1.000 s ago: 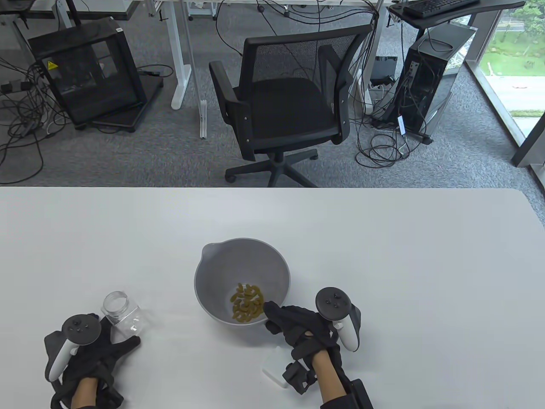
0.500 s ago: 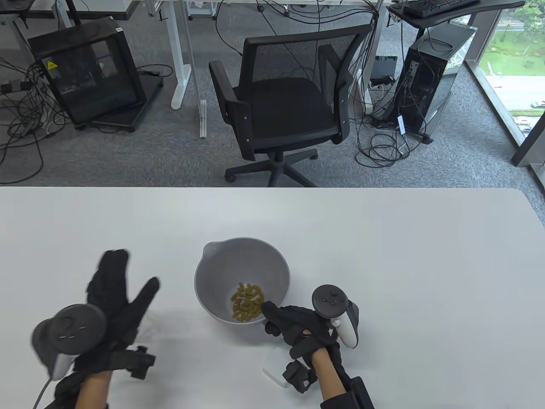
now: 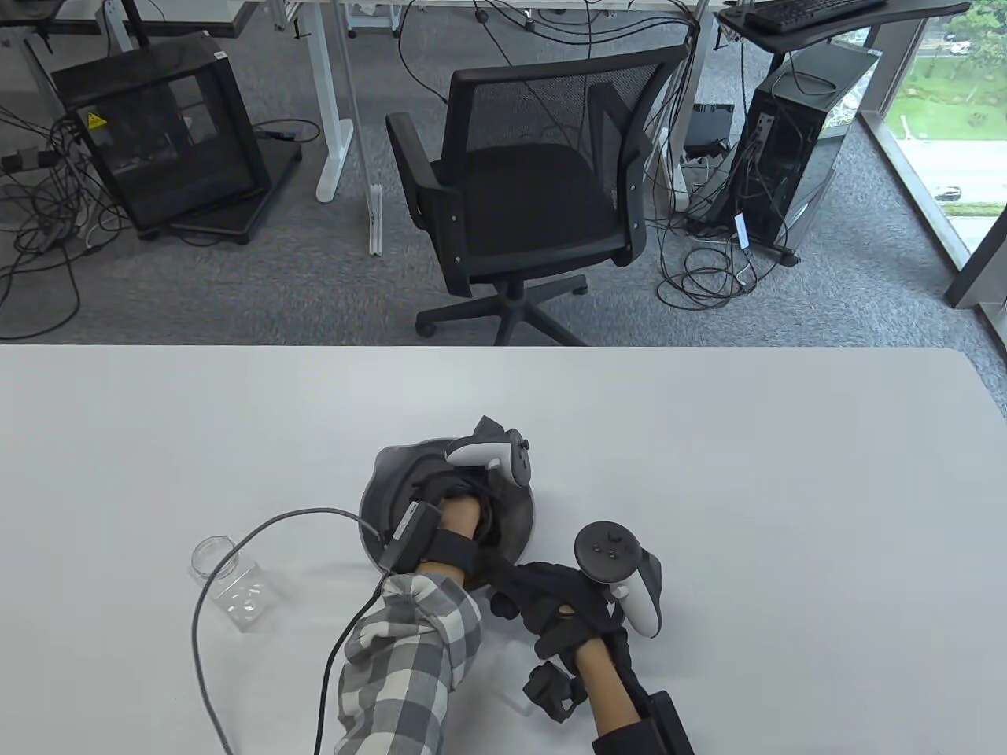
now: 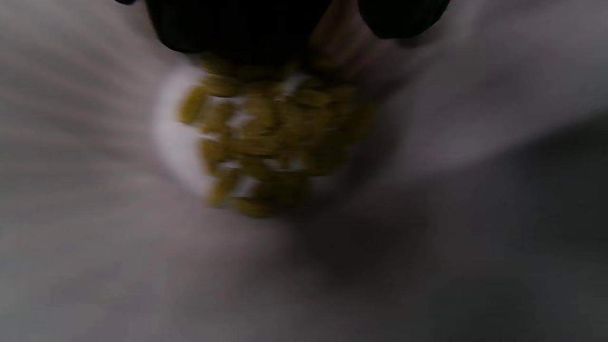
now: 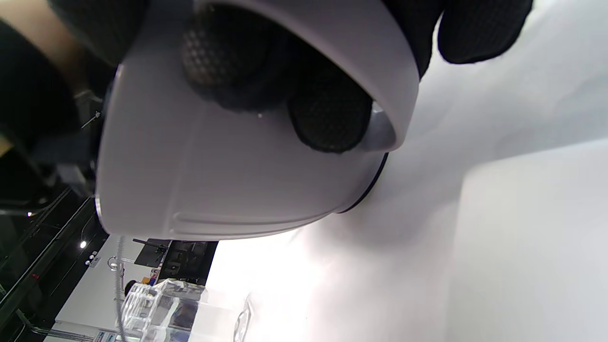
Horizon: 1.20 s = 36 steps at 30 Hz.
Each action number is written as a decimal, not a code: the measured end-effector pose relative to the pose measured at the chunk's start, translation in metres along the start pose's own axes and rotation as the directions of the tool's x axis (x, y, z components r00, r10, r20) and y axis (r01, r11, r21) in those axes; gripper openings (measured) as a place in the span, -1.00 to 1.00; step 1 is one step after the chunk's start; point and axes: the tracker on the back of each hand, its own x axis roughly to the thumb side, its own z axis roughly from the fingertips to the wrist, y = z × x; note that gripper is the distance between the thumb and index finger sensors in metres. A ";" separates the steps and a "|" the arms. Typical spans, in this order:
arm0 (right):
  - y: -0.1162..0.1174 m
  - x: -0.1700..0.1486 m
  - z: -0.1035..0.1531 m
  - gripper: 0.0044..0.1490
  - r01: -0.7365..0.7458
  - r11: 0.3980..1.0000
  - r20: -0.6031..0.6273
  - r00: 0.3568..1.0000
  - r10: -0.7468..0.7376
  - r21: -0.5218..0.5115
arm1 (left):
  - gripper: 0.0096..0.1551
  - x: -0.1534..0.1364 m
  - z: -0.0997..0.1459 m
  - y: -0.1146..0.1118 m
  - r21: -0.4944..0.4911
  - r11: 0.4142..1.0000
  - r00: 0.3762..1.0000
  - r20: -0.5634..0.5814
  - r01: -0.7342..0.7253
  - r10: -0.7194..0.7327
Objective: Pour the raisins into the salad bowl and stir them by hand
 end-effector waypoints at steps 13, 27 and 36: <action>0.001 -0.001 0.001 -0.21 0.003 1.000 -0.014 1.000 -0.003 -0.016 | -0.30 -0.030 0.009 -0.005 0.018 0.986 0.981 0.113 -0.163 0.160; 0.002 0.001 0.000 -0.20 -0.007 1.000 -0.015 1.000 0.007 -0.017 | -0.35 -0.031 -0.004 -0.009 -0.061 0.967 0.942 0.217 -0.248 0.256; 0.000 0.000 0.000 -0.20 0.003 1.000 -0.024 1.000 -0.004 -0.018 | -0.35 -0.037 0.009 0.000 0.051 0.999 0.965 -0.262 -0.009 0.022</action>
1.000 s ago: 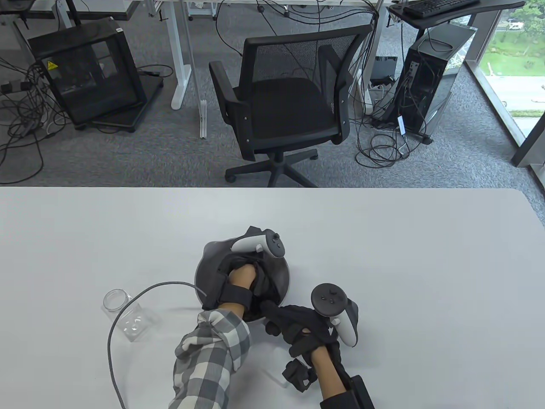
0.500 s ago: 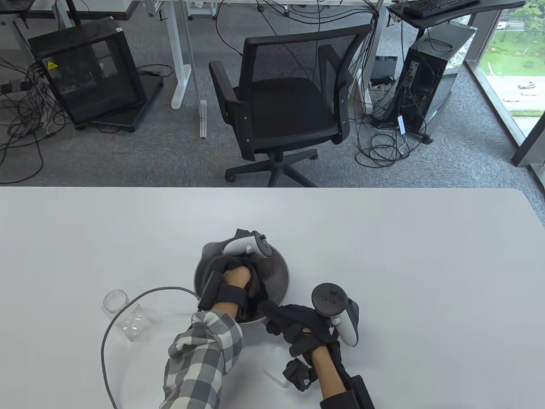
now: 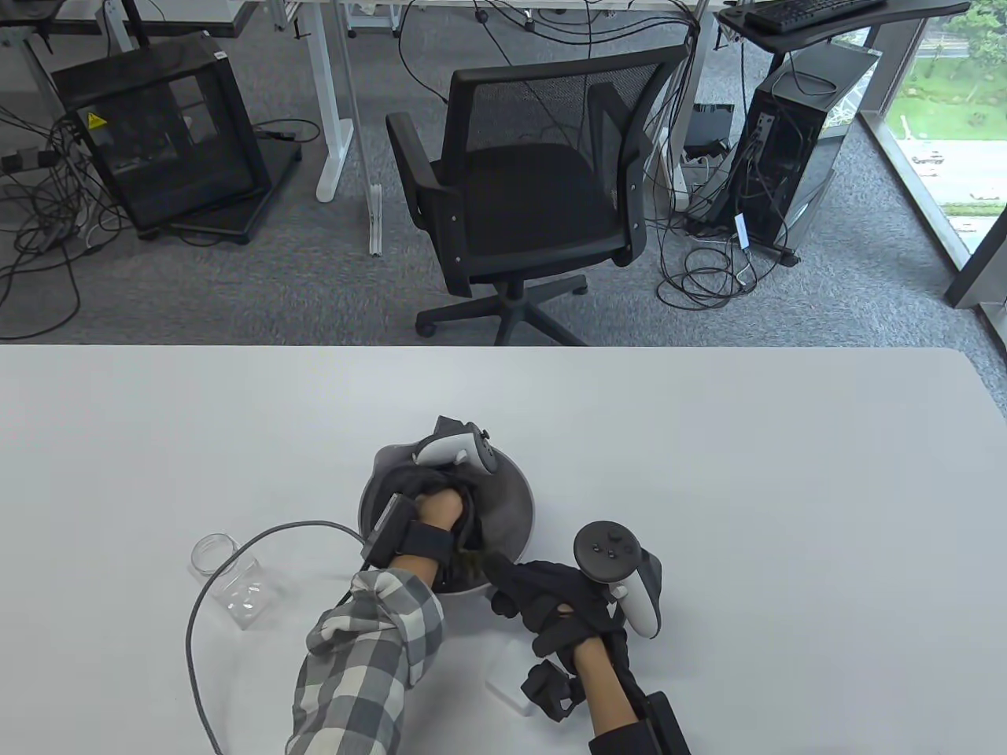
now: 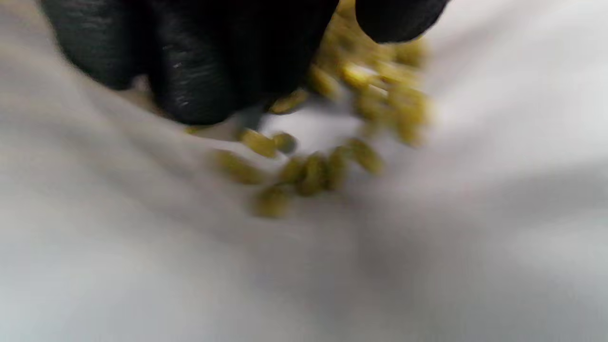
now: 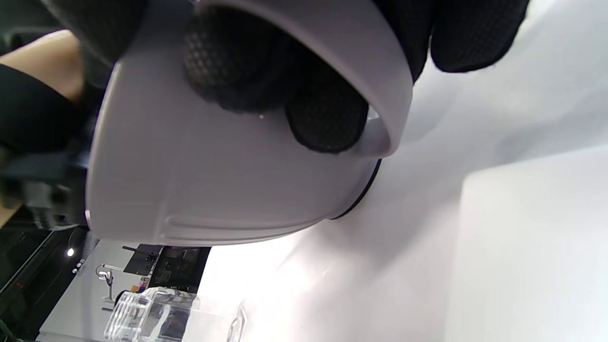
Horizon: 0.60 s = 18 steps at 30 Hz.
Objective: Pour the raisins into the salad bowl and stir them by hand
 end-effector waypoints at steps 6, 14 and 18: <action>0.000 0.001 -0.001 -0.21 -0.020 1.000 0.010 1.000 0.020 -0.013 | -0.38 0.007 -0.003 -0.012 -0.196 0.967 0.815 0.526 -0.161 0.242; -0.001 0.002 0.000 -0.21 -0.038 0.999 0.005 0.999 0.038 -0.025 | -0.37 -0.004 -0.003 -0.013 -0.118 0.988 0.985 0.124 -0.104 0.118; -0.001 0.000 -0.001 -0.20 -0.020 1.000 0.010 1.000 0.020 -0.022 | -0.35 0.005 -0.005 -0.011 -0.035 0.996 0.922 0.377 -0.080 0.087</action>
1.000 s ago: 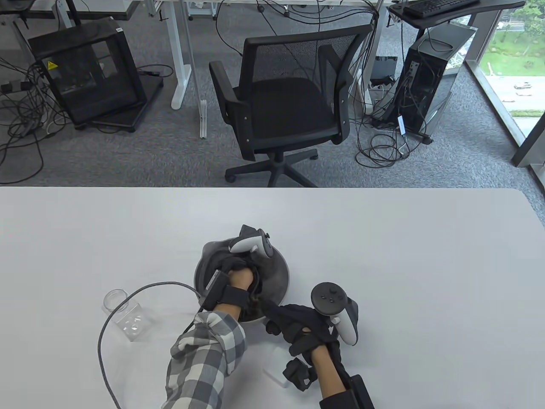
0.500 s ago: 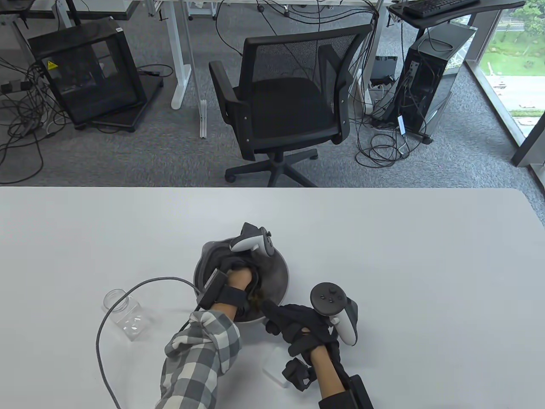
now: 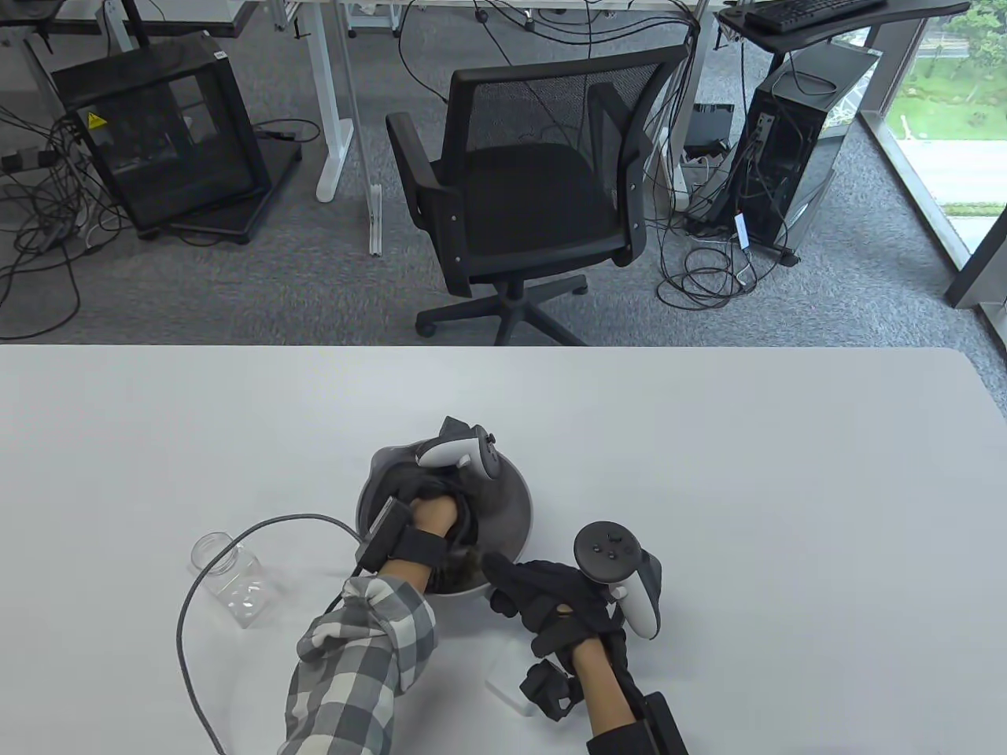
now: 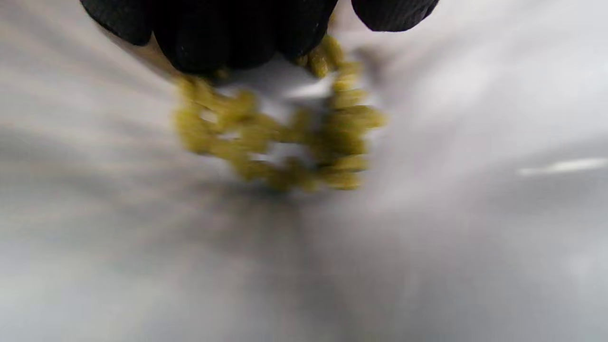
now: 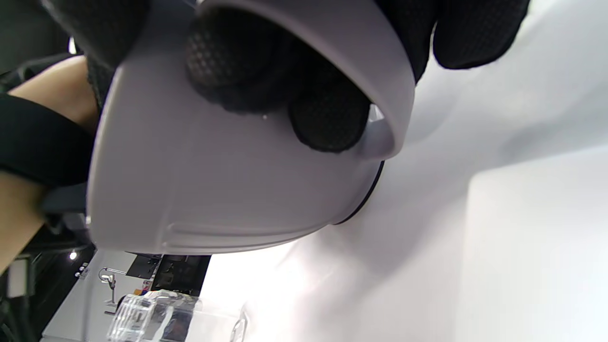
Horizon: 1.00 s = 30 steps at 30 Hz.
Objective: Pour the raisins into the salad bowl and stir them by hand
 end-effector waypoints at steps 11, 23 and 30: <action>0.000 0.002 0.000 -0.18 -0.046 0.999 0.007 0.999 0.046 -0.005 | -0.45 -0.008 -0.005 -0.011 -0.058 0.994 0.980 -0.186 -0.088 0.076; -0.003 -0.003 0.000 -0.18 -0.013 1.000 0.011 1.000 0.013 -0.007 | -0.53 -0.012 -0.024 -0.013 -0.202 0.943 0.948 0.124 -0.263 0.292; -0.002 -0.002 0.000 -0.17 -0.015 1.000 0.021 1.000 0.016 -0.011 | -0.44 -0.017 -0.024 0.002 0.086 0.996 0.996 -0.092 0.022 -0.014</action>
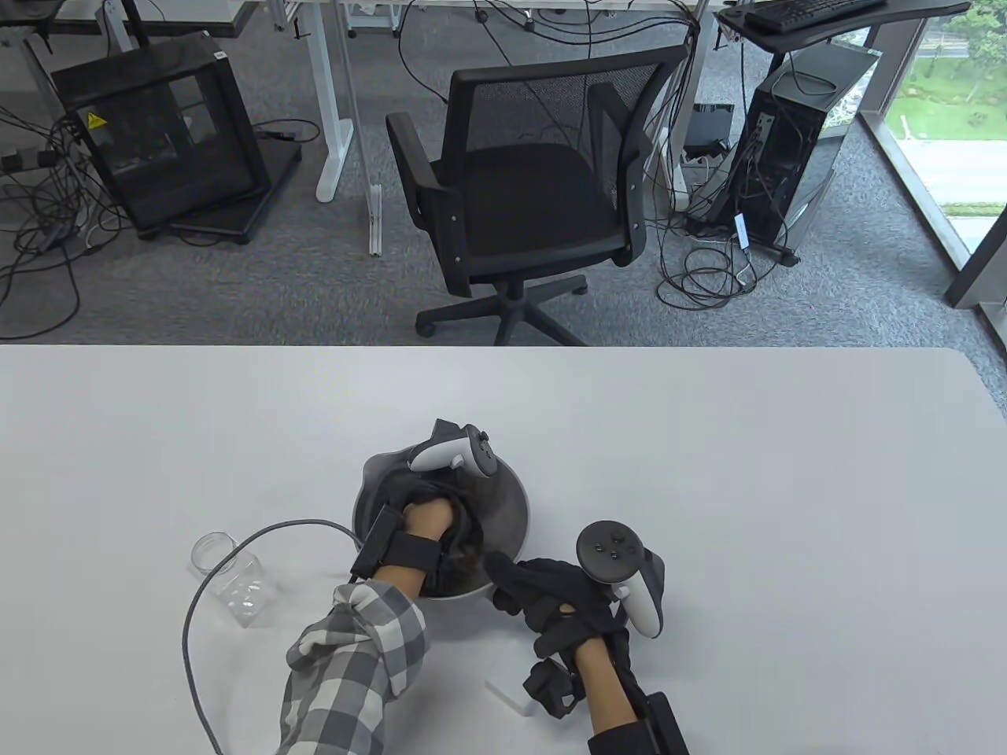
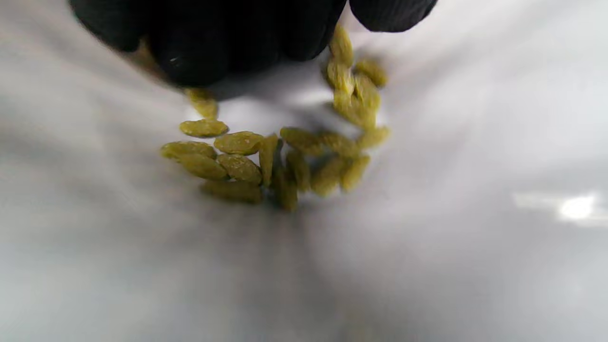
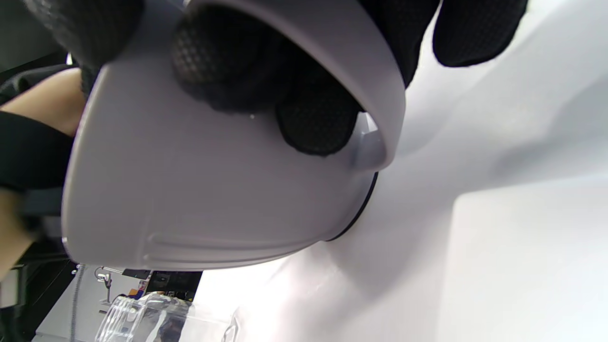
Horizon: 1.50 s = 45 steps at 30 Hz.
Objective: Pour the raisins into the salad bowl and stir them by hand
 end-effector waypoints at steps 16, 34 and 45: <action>0.001 0.003 0.001 -0.12 -0.032 0.999 -0.011 0.999 0.031 -0.016 | -0.48 -0.003 -0.010 0.002 0.086 0.985 0.987 -0.072 0.152 -0.146; -0.044 0.041 0.083 0.30 -0.137 0.980 0.280 0.944 0.173 -0.142 | 0.34 -0.088 0.271 -0.142 0.605 0.425 0.728 0.644 -0.673 0.235; -0.027 -0.010 0.049 0.29 -0.080 0.996 0.078 0.994 0.082 -0.027 | 0.33 -0.108 0.207 -0.171 0.352 0.457 0.546 0.728 -0.817 0.415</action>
